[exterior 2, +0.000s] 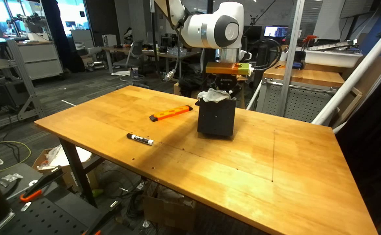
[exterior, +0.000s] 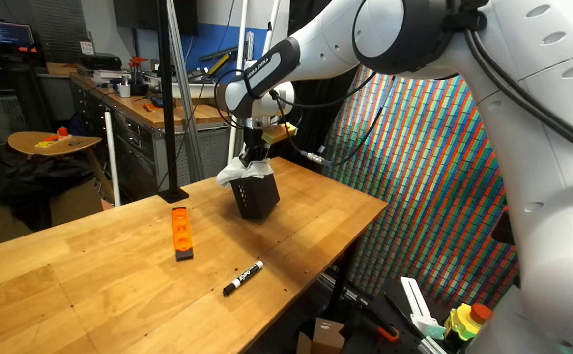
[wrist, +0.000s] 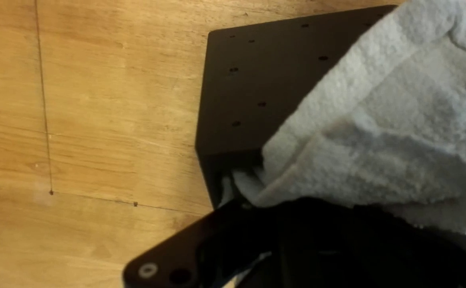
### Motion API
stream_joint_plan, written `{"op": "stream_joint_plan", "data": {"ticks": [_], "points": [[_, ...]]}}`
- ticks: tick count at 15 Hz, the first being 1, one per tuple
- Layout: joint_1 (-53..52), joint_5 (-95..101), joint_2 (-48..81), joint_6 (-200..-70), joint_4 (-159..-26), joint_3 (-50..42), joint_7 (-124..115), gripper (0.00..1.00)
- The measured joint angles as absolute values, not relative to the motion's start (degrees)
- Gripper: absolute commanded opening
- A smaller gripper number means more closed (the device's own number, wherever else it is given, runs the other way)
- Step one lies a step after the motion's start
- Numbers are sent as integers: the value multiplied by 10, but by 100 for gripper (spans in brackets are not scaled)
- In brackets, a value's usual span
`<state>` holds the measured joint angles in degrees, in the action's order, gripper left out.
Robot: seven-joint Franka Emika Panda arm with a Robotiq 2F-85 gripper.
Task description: Push the box to the right, then pick the cloth and shove it in the box
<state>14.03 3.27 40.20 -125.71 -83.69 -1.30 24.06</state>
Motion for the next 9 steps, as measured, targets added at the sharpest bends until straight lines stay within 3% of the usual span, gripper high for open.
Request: {"op": "stream_joint_plan", "data": {"ticks": [9], "points": [[137, 33, 391, -1293, -859, -13, 195, 0]]}}
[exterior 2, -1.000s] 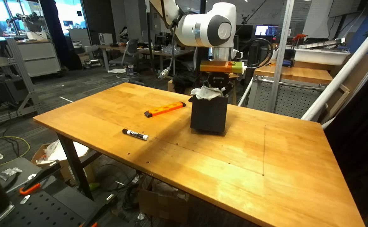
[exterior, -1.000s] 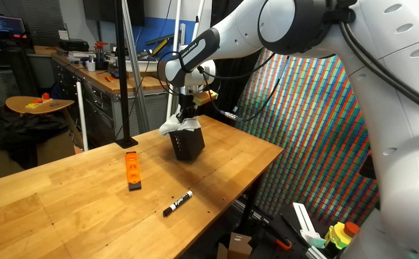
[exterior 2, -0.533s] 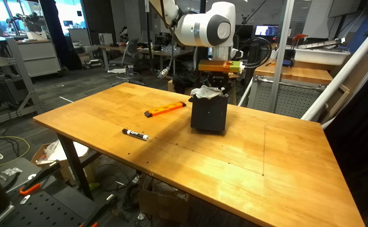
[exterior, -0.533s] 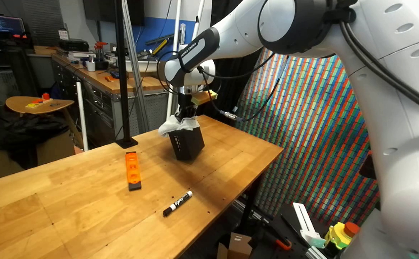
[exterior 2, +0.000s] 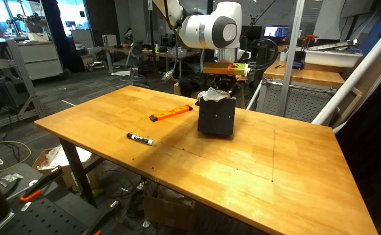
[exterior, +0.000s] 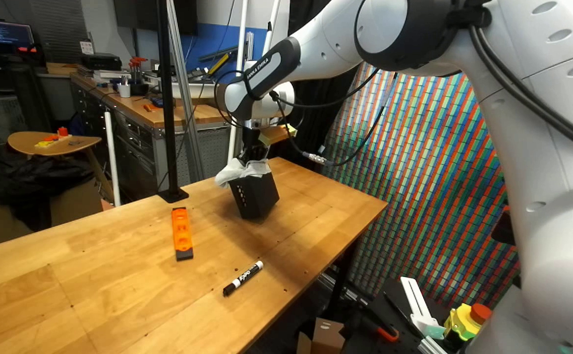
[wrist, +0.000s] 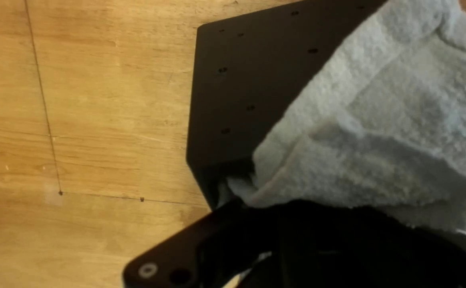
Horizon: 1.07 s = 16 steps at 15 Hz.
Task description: Push the box to the right, then pick the cloth and shove it in the box
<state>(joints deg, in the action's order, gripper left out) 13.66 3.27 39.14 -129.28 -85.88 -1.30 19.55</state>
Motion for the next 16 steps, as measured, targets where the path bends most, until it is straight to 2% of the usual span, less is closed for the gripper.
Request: {"op": "stream_joint_plan", "data": {"ticks": [9, 16], "points": [[120, 33, 337, -1385, -937, -18, 158, 0], [108, 35, 303, -1401, -999, -25, 128, 0]]}}
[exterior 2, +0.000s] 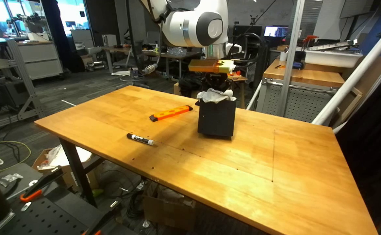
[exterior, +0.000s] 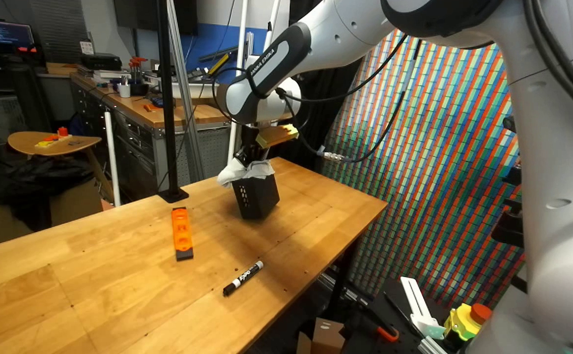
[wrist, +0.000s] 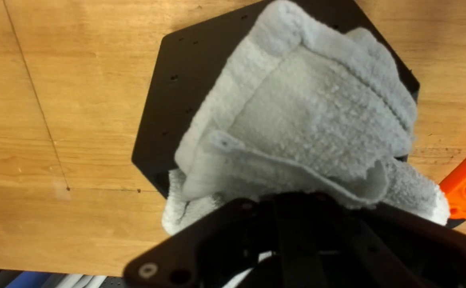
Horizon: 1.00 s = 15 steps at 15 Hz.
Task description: Push the box to the right, then pick the cloth and shove it in the box
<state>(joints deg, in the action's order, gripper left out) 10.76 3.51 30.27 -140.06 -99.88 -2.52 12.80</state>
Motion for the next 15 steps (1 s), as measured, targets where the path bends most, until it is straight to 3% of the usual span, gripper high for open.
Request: {"op": "stream_joint_plan", "data": {"ticks": [15], "points": [[91, 59, 264, -1410, -1051, -37, 102, 0]]}}
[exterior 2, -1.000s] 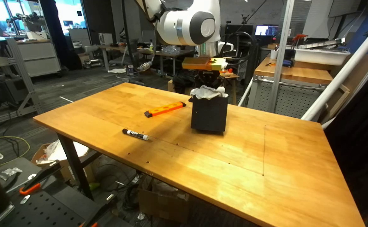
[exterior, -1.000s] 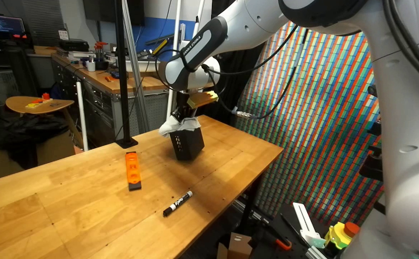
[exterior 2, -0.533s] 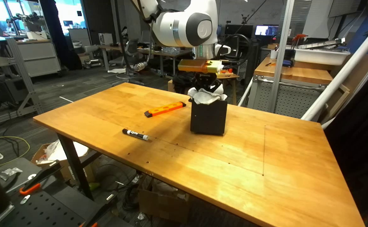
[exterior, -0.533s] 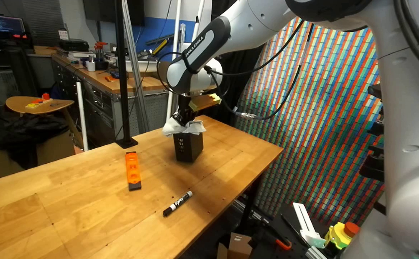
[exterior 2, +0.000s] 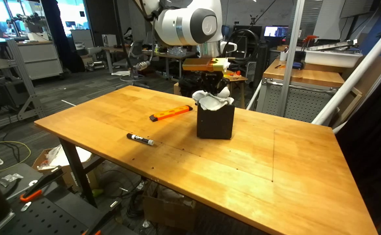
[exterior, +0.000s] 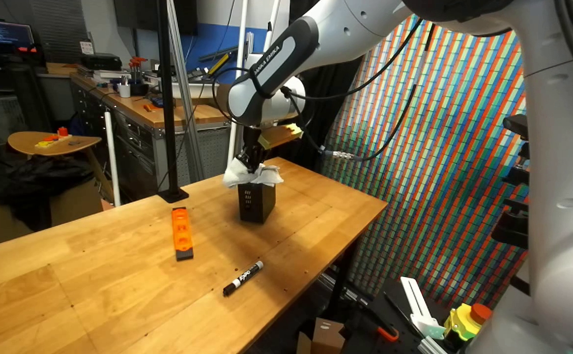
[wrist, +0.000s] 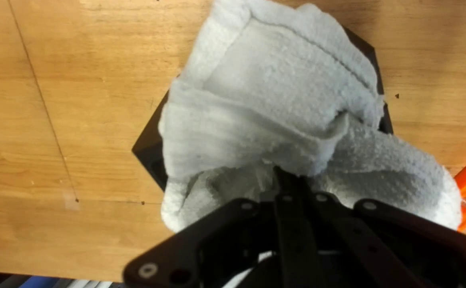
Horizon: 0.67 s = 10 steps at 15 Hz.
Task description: Push the box to the right, then pick the cloth and shove it in the box
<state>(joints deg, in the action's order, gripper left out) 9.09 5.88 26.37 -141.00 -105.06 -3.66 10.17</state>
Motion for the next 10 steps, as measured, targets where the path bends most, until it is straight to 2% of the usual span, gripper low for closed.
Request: {"op": "stream_joint_plan", "data": {"ticks": [10], "points": [[86, 75, 176, -1415, -1056, -53, 95, 0]]}}
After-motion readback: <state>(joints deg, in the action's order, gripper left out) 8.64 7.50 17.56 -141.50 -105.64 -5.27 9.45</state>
